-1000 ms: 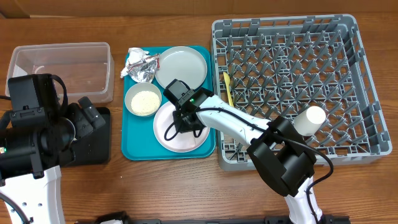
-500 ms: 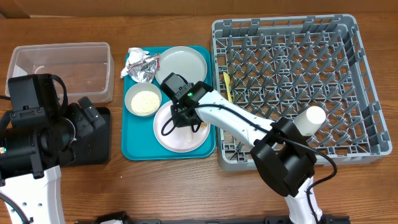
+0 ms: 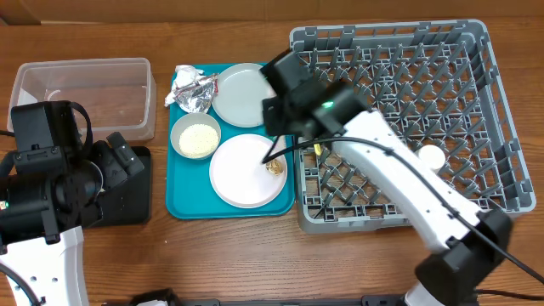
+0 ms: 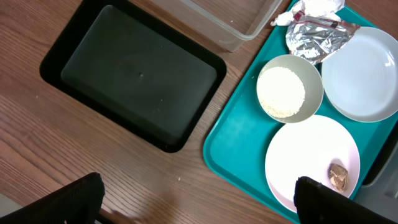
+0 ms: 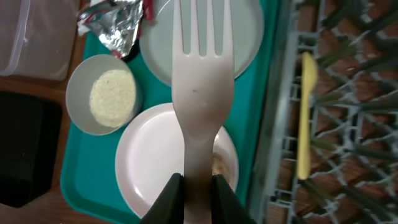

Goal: Sort waste into correct bins and load items into the dishwasher rack
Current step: 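Place the white fork into the rack beside the spoon and release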

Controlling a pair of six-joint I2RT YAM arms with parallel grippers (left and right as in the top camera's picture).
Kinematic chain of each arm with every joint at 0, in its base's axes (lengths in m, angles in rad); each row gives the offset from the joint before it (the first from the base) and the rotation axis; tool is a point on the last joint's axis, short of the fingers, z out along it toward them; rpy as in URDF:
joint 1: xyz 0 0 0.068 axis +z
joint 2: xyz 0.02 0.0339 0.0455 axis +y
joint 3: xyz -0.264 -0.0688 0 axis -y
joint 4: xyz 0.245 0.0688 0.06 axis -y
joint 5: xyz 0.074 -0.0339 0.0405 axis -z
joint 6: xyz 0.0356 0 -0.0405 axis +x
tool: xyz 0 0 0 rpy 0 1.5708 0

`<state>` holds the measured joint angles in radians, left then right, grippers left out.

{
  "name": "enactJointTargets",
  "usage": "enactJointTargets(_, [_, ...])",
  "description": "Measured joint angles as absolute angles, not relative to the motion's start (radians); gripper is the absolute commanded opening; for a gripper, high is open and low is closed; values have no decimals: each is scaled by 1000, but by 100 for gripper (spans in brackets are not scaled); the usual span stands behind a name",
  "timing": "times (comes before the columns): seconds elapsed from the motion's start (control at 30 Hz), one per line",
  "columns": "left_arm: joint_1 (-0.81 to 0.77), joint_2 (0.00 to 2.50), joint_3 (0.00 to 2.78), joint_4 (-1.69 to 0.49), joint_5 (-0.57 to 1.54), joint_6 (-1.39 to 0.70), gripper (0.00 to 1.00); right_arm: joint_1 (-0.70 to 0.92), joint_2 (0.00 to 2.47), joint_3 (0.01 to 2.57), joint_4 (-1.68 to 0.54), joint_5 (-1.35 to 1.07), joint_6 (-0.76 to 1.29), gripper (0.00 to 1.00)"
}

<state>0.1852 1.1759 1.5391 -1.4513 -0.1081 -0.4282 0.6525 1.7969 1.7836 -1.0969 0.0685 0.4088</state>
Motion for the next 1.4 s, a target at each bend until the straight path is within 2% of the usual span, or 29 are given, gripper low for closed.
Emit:
enactJointTargets(0.2, [185, 1176, 1539, -1451, -108, -428, 100, 571, 1796, 1778, -1128, 71, 321, 5])
enactJointTargets(0.43, [185, 1176, 1539, -1451, -108, -428, 100, 517, 1797, 1631, -1047, 71, 250, 7])
enactJointTargets(0.47, [185, 1176, 1539, -1452, -108, -428, 100, 517, 1798, 1600, -1031, 70, 245, 23])
enactJointTargets(0.5, [185, 1176, 1539, -1452, -108, -428, 100, 517, 1798, 1584, -1024, 70, 244, 48])
enactJointTargets(0.53, [185, 1176, 1539, -1451, -108, -428, 100, 517, 1799, 1560, -1018, 70, 244, 64])
enactJointTargets(0.83, [185, 1176, 1539, -1452, -108, -428, 100, 517, 1796, 1541, -1024, 59, 235, 67])
enactJointTargets(1.03, [185, 1176, 1539, -1451, -108, -428, 100, 517, 1651, 1543, -994, 26, 297, 72])
enactJointTargets(1.07, [185, 1176, 1539, -1452, -108, -428, 100, 517, 1608, 1549, -983, 16, 314, 73])
enactJointTargets(1.1, [185, 1176, 1539, -1451, -108, -428, 100, 517, 1565, 1556, -972, 6, 327, 80])
enactJointTargets(1.27, [186, 1176, 1539, -1430, -30, -456, 100, 517, 1408, 1565, -981, -20, 363, 100])
enactJointTargets(1.4, [186, 1176, 1539, -1388, 35, -471, 100, 517, 1334, 1565, -986, -23, 369, 100])
